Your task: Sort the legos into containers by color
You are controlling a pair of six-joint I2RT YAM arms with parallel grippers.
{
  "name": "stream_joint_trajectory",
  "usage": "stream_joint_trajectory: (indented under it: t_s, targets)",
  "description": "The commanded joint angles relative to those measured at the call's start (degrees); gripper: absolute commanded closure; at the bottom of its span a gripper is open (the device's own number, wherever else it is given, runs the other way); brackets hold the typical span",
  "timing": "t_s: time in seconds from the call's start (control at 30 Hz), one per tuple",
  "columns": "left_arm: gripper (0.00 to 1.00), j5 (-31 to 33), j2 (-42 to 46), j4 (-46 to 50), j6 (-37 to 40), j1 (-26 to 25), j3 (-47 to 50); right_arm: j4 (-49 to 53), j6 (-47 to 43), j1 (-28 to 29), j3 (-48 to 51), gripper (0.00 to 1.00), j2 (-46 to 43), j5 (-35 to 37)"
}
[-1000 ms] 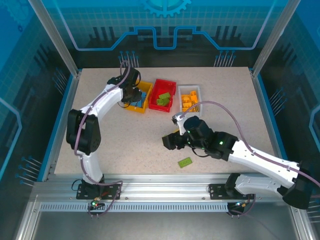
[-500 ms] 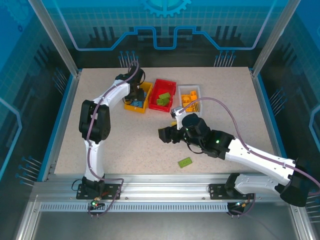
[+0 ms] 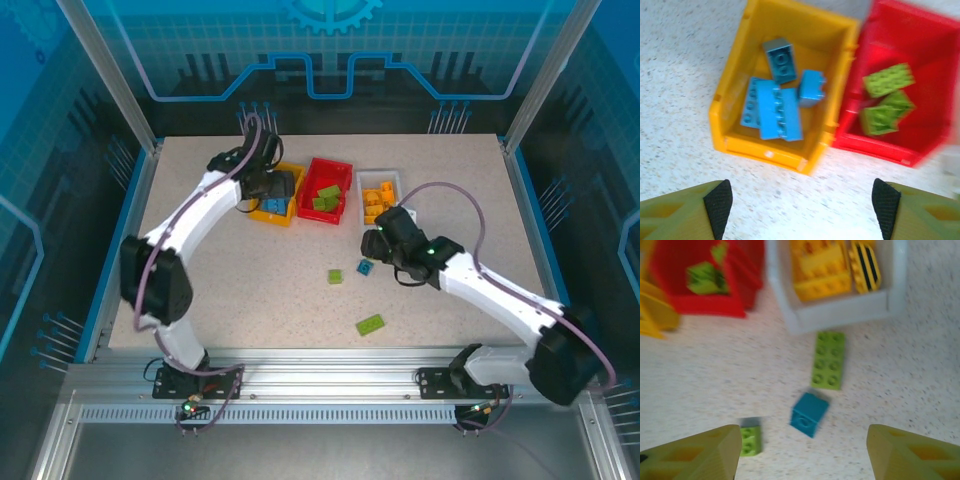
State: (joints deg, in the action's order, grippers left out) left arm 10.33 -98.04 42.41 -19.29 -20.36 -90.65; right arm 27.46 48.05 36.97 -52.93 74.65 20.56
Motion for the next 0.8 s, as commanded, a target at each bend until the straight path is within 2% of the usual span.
stream_joint_trajectory:
  t_s: [0.0, 0.17, 0.23, 0.47, 0.63, 0.77]
  targets:
    - [0.17, -5.89, 8.33, -3.47, -3.29, -3.57, 6.78, 2.35, 2.54, -1.19, -3.43, 0.3, 6.27, -0.12]
    - [0.11, -15.93, 20.49, -12.61, -9.52, -9.55, 20.29, 1.07, 2.71, -1.35, -7.62, 0.29, 16.87, 1.02]
    - [0.11, -18.03, 24.06, -16.33, -12.56, -12.72, 25.22, 0.24, 2.25, -1.59, -8.95, 0.29, 20.35, 2.2]
    - [0.11, -13.23, 33.78, -21.0, -19.98, -21.59, 36.66, 1.02, 2.18, -3.02, -13.53, 0.34, 28.66, 3.0]
    - [0.11, -12.1, 37.73, -21.52, -22.28, -23.58, 40.58, 0.21, 2.02, -4.04, -14.28, 0.37, 30.9, 3.15]
    - [0.12, -11.48, 38.57, -21.41, -22.85, -24.21, 41.51, 0.22, 1.87, -4.93, -15.73, 0.43, 33.63, 2.08]
